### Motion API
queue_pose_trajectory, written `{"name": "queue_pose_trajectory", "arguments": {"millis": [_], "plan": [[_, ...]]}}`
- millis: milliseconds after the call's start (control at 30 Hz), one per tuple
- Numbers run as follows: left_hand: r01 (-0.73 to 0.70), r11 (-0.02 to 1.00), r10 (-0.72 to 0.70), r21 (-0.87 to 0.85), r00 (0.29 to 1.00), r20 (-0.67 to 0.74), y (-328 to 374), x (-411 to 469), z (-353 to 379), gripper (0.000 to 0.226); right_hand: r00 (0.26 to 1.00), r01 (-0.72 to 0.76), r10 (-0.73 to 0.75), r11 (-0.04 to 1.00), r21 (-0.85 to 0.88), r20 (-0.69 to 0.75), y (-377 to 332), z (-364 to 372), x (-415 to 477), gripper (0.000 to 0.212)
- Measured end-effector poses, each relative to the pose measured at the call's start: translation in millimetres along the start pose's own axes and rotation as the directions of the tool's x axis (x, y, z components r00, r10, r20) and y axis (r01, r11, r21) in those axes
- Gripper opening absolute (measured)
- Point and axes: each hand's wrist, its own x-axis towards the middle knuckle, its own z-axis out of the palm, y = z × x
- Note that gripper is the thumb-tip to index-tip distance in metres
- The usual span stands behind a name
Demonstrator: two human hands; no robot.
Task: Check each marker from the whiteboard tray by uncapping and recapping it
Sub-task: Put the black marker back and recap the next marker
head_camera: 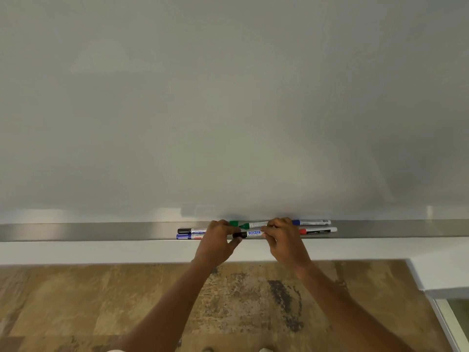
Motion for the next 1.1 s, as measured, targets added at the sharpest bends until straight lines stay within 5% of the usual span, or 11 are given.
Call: {"name": "queue_pose_trajectory", "arguments": {"millis": [467,733,1100], "plan": [[-0.041,0.959,0.027,0.281,0.998,0.055,-8.2,8.4,18.9,0.029,0.996,-0.087,0.087,0.994,0.068,0.013,12.2,37.2,-0.4,0.019],[0.043,0.994,-0.032,0.096,0.993,-0.115,-32.5,10.7,-6.5,0.029,0.997,-0.057,0.060,0.997,-0.048,0.048,10.4,39.9,-1.0,0.026],[0.110,0.978,-0.103,0.175,0.994,-0.044,-56.8,6.1,-11.3,0.024,0.999,0.000,0.003,0.998,-0.064,0.044,7.0,46.9,4.8,0.031]]}}
